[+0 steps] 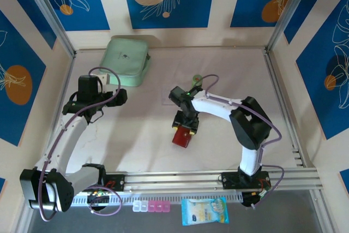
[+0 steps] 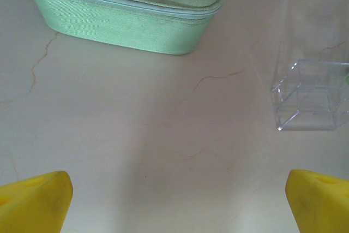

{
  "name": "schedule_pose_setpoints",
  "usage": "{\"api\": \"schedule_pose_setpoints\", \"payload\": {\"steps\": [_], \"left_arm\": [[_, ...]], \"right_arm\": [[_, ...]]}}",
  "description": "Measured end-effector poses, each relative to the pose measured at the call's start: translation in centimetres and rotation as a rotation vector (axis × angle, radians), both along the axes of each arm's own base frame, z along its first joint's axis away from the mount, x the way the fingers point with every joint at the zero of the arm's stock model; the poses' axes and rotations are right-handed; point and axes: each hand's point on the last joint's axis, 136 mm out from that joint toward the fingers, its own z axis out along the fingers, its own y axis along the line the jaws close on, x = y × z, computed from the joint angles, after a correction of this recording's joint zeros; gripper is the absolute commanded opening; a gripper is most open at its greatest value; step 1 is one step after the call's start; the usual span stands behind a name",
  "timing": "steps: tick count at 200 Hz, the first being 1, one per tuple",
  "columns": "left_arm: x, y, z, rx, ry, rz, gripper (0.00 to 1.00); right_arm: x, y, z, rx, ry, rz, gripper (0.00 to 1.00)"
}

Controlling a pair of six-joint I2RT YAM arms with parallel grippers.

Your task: Take the credit cards out of the card holder

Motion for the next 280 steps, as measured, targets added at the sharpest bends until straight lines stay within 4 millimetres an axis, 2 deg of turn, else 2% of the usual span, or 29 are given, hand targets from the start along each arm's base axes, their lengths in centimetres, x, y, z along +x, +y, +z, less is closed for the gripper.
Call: {"api": "schedule_pose_setpoints", "payload": {"steps": [37, 52, 109, 141, 175, 201, 241, 280], "left_arm": [[-0.2, 0.0, 0.1, 0.0, -0.006, 0.0, 1.0], [-0.3, 0.0, 0.2, -0.001, -0.008, 0.001, 1.0], [-0.4, -0.1, -0.1, -0.021, 0.003, 0.015, 1.0], [-0.8, -1.0, -0.6, -0.08, 0.028, 0.022, 0.95], [-2.2, -2.8, -2.7, -0.16, 0.095, 0.023, 0.91], [-3.4, -5.4, -4.3, -0.231, 0.148, -0.011, 0.75], [-6.1, -10.1, -7.0, -0.331, 0.232, -0.085, 0.47], [-8.3, -13.3, -9.5, -0.429, 0.312, -0.111, 0.26]], "right_arm": [[1.1, 3.2, -0.4, -0.02, -0.041, 0.187, 0.64], [1.1, 4.0, -0.6, -0.02, -0.049, 0.227, 0.68], [1.2, 3.8, -0.4, -0.04, -0.066, 0.266, 0.86], [1.3, 3.7, 2.2, 0.007, -0.115, 0.259, 0.86], [0.9, 3.2, 5.9, 0.081, -0.189, 0.258, 0.8], [0.3, 2.6, 6.6, 0.121, -0.209, 0.261, 0.73], [-0.5, 1.9, 4.7, 0.124, -0.179, 0.256, 0.6], [-1.1, 1.6, 3.5, 0.137, -0.164, 0.252, 0.47]]}}
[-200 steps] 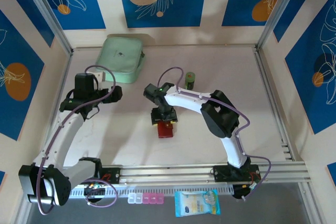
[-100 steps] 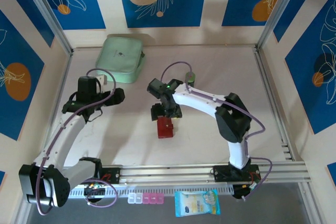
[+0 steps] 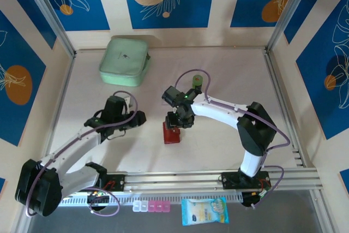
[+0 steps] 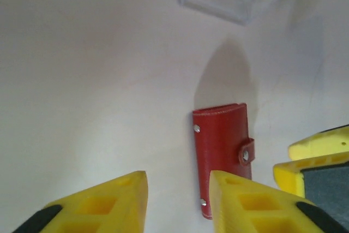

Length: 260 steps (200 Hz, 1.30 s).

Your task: Take the credit cards out of the card holder

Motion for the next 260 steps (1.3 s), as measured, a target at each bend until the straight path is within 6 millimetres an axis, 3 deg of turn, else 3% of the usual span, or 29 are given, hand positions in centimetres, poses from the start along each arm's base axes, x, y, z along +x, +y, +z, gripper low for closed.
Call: {"api": "schedule_pose_setpoints", "payload": {"steps": [43, 78, 141, 260], "left_arm": [[-1.1, -3.4, -1.1, -0.083, 0.036, -0.039, 0.07], [-1.9, -5.9, -1.9, -0.135, 0.061, -0.065, 0.0], [-1.7, -7.3, -3.0, -0.181, 0.096, -0.043, 0.0], [-1.7, -8.1, -4.5, -0.216, 0.148, -0.039, 0.0]], "right_arm": [[0.0, 0.0, -0.5, 0.006, 0.0, -0.012, 0.4], [0.0, 0.0, -0.6, -0.002, -0.003, -0.018, 0.36], [-0.2, 0.5, -2.6, -0.057, 0.027, -0.006, 0.35], [0.0, 0.9, -4.1, -0.129, 0.04, 0.007, 0.35]]}}
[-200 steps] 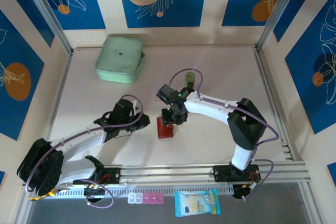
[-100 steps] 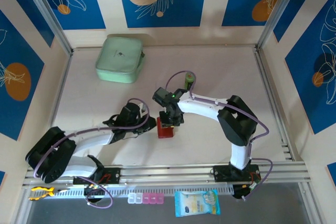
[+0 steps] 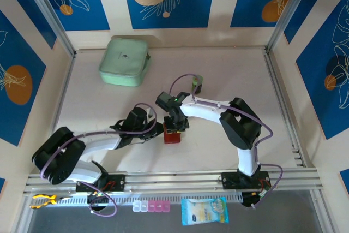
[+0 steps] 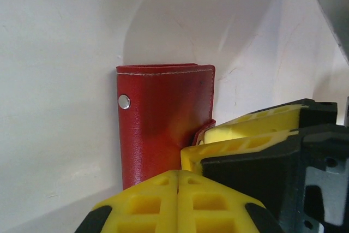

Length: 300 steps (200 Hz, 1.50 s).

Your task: Take the credit cards out of the card holder

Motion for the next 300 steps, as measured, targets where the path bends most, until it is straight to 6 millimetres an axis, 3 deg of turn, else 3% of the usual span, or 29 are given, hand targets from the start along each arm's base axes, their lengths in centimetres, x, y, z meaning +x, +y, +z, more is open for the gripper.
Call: {"api": "schedule_pose_setpoints", "payload": {"steps": [59, 135, 194, 234, 267, 300], "left_arm": [[-0.4, -0.9, -0.4, -0.016, 0.011, -0.023, 0.0], [-1.0, -0.7, -1.9, 0.018, 0.055, -0.028, 0.0], [-0.9, -0.9, -2.5, 0.035, 0.081, -0.031, 0.0], [-0.9, -0.9, -2.5, 0.045, 0.09, -0.032, 0.0], [-1.0, -0.9, -2.6, 0.047, 0.097, -0.03, 0.0], [-1.0, -0.9, -2.8, 0.05, 0.107, -0.026, 0.0]], "right_arm": [[0.0, -0.2, -0.1, -0.031, -0.024, 0.0, 0.23], [-0.1, -0.1, 0.0, -0.015, -0.036, -0.011, 0.15], [-0.2, -0.4, 0.6, 0.007, -0.061, -0.016, 0.0], [-0.1, -0.8, 0.7, 0.026, -0.075, -0.025, 0.0], [-0.3, -2.0, 0.7, 0.04, -0.081, -0.042, 0.0], [-0.2, -5.2, 0.8, 0.02, -0.078, -0.099, 0.0]]}}
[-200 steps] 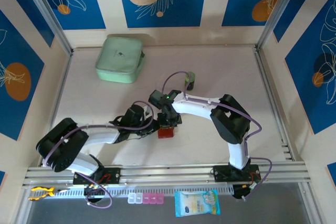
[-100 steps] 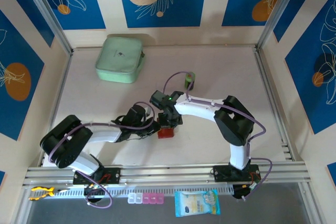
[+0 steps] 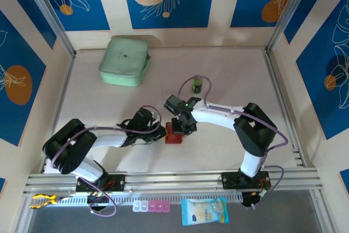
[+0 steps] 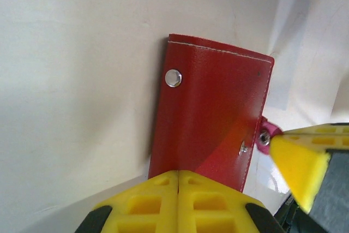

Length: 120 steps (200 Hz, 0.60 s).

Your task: Take the credit cards out of the card holder

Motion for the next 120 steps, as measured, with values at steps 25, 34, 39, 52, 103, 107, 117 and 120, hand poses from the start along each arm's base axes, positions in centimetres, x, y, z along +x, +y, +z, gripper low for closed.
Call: {"api": "schedule_pose_setpoints", "payload": {"steps": [25, 34, 39, 52, 103, 107, 117, 120], "left_arm": [[0.0, 0.0, 0.0, 0.001, 0.002, 0.0, 0.0], [0.0, 0.0, 0.0, 0.003, 0.004, -0.001, 0.0], [0.0, -0.1, 0.0, 0.003, 0.005, -0.001, 0.0], [0.1, -0.1, 0.0, 0.007, 0.008, -0.003, 0.0], [0.0, 0.1, 0.6, 0.047, 0.016, -0.022, 0.13], [0.0, 0.1, 0.6, 0.051, 0.015, -0.025, 0.14], [-0.1, 0.2, 0.8, 0.059, 0.014, -0.03, 0.14], [-0.1, 0.2, 0.9, 0.062, 0.012, -0.031, 0.14]], "right_arm": [[0.0, -1.7, 0.0, -0.004, 0.003, -0.032, 0.0], [0.0, -2.0, -0.1, -0.004, 0.004, -0.039, 0.0], [0.0, -2.1, -0.1, -0.004, 0.003, -0.042, 0.01], [0.0, -2.4, -0.1, 0.003, 0.004, -0.049, 0.1], [-0.2, -2.4, -0.4, 0.07, 0.023, -0.076, 0.23], [-0.2, -2.3, -0.4, 0.075, 0.025, -0.08, 0.23], [-0.1, -2.2, -0.4, 0.088, 0.028, -0.083, 0.24], [-0.1, -2.1, -0.4, 0.092, 0.027, -0.084, 0.24]]}}
